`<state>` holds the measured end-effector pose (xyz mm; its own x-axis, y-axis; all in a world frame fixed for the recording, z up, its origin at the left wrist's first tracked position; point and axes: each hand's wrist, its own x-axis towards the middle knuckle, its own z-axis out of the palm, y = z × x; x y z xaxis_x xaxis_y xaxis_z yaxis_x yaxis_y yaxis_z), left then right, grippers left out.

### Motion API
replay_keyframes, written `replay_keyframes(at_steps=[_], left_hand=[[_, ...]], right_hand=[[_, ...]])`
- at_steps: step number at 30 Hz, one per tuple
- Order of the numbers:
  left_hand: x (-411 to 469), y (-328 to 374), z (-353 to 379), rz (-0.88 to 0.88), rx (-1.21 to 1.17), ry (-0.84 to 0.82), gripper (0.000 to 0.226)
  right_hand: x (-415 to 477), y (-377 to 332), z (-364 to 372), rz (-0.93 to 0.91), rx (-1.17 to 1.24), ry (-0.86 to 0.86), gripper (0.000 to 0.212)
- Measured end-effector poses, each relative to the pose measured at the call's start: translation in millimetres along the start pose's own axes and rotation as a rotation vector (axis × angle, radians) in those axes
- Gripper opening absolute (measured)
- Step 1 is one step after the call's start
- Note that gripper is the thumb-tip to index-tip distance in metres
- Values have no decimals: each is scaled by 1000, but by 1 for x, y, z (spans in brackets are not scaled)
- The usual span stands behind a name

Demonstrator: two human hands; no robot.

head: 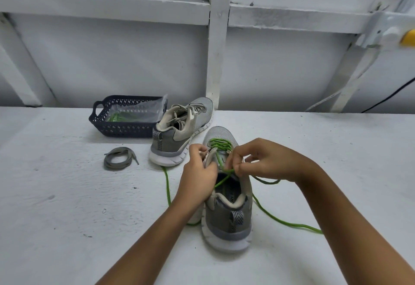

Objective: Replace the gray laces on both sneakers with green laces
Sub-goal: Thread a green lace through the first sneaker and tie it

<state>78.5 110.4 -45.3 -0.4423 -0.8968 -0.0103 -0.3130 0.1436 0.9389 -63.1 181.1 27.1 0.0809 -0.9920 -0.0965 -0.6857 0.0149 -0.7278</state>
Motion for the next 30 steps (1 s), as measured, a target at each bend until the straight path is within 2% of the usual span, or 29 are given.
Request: replay_keyframes(at_steps=[3, 6, 7, 9, 11, 13, 14, 16, 19, 22, 25, 30], left_hand=[[1, 2, -2, -15, -17, -17, 28], [2, 2, -4, 38, 9, -49, 32], [3, 2, -5, 81, 40, -38, 32], [2, 5, -7, 195, 82, 14, 33], [3, 10, -7, 335, 143, -5, 56], [0, 19, -5, 415, 303, -87, 82], [-3, 25, -4, 428, 378, -107, 85], [-3, 33, 1, 424, 384, -127, 71], [-1, 37, 0, 362, 233, -162, 19], [2, 43, -14, 256, -40, -185, 33], [16, 55, -37, 197, -224, -81, 53], [52, 74, -69, -116, -663, -199, 46]], right_hand=[[2, -4, 0, 39, 88, 63, 15], [8, -18, -4, 122, 236, 320, 22], [12, -23, -7, 155, 360, 379, 23], [20, -31, -15, 223, 820, 398, 20], [28, -43, -24, 257, 1311, 376, 21], [36, -53, -30, 241, 1576, 359, 25], [41, -57, -32, 226, 1625, 357, 27], [50, -63, -32, 208, 1635, 350, 27], [59, -59, -30, 220, 1588, 339, 25], [59, -46, -28, 274, 1442, 332, 22], [53, -28, -20, 322, 1351, 290, 26], [39, -12, 3, 255, 1132, 51, 30]])
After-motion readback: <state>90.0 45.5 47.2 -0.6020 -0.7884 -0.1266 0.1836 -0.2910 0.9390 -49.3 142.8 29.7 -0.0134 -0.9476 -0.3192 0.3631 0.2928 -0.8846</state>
